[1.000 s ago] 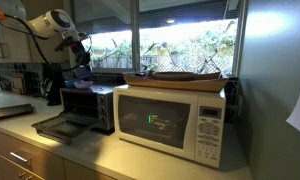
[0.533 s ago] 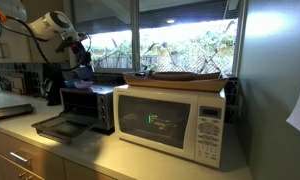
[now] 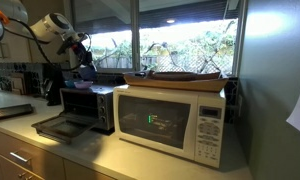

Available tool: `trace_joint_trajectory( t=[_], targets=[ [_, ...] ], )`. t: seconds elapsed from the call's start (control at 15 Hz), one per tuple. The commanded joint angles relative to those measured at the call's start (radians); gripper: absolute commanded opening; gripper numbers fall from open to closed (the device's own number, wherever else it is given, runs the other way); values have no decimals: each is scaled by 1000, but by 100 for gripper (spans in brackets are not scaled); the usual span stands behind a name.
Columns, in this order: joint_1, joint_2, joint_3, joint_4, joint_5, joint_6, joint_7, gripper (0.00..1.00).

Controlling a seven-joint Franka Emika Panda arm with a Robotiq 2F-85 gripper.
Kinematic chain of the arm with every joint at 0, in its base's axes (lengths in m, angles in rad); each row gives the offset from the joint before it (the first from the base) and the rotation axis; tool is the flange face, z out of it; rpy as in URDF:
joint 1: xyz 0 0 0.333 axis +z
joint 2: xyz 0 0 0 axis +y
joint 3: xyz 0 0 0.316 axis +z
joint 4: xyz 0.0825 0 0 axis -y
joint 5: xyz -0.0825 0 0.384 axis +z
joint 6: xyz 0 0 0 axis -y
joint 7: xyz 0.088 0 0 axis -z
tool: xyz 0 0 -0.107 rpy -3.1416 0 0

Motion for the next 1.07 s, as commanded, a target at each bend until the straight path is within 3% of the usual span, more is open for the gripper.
trace_joint_trajectory(
  t=[0.0,1.0],
  targets=[
    [20,14,3,16,-58,-13,26,1],
    [55,22,16,11,-131,-6,20,1]
  ],
)
